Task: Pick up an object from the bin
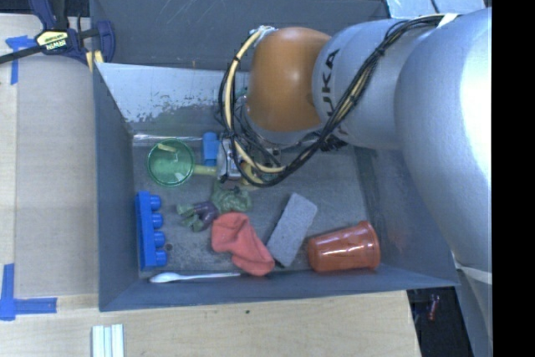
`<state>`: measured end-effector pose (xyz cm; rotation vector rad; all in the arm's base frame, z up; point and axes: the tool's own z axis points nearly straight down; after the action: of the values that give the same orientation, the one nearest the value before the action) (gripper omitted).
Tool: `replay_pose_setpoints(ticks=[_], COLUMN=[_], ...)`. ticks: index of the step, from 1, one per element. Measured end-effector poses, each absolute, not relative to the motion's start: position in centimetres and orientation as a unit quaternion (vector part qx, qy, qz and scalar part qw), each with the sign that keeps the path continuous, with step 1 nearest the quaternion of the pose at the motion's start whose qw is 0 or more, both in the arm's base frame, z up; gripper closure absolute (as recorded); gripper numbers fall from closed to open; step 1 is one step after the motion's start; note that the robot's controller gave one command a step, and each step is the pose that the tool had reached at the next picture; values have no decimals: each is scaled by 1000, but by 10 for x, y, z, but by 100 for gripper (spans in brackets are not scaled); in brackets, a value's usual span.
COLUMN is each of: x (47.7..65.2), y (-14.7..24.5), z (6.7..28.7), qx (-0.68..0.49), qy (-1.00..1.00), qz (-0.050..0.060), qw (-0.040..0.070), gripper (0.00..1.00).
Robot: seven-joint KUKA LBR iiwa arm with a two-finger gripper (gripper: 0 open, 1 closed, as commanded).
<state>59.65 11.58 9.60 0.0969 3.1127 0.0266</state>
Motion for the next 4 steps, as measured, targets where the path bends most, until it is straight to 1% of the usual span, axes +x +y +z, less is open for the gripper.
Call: replay_pose_setpoints(ticks=[1,2,3,4], x=[596,558,534,525], y=[116,100,96,106], z=[96,98,96,83], qx=[31,54,30,76], qy=[999,998,999,997], qz=[9,9,8,8], qw=[14,16,15,17], gripper=[100,100,100,100])
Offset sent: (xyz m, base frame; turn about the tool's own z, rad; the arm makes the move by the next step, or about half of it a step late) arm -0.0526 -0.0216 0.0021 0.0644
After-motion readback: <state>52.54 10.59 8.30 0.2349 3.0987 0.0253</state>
